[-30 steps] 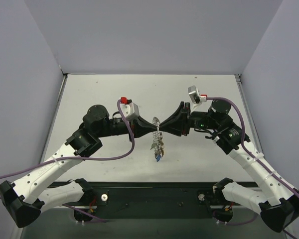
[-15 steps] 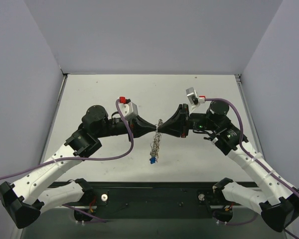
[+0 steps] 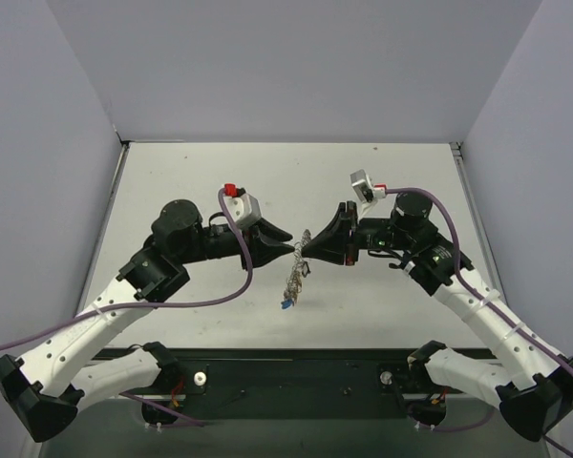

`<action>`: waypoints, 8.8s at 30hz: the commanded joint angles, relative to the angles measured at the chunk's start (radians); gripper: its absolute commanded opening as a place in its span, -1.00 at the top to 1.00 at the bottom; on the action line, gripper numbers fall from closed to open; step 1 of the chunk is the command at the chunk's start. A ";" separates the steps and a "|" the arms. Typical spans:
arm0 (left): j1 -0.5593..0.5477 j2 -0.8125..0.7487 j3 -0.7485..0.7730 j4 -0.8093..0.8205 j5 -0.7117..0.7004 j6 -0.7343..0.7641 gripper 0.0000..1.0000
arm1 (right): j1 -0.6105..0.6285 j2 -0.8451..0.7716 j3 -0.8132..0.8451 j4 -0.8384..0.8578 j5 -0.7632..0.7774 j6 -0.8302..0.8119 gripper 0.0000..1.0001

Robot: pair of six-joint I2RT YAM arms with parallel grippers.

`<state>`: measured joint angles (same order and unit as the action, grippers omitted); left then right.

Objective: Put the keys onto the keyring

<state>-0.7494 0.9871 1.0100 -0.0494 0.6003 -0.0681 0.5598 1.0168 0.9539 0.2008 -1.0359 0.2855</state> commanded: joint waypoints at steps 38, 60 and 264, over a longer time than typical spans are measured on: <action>0.012 0.438 0.665 -0.980 0.313 0.422 0.11 | 0.086 0.226 0.384 -0.643 -0.016 -0.444 1.00; -0.002 0.443 0.599 -0.915 0.260 0.396 0.14 | 0.088 0.181 0.361 -0.618 0.013 -0.442 1.00; -0.175 0.612 -0.668 1.487 -0.755 0.074 0.00 | -0.163 -0.205 -0.308 -0.133 0.372 -0.074 -0.70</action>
<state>-0.8883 1.7206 0.3931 1.3041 -0.0345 0.0132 0.4049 0.8051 0.6434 0.0402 -0.6388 0.2234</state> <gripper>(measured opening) 0.415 0.849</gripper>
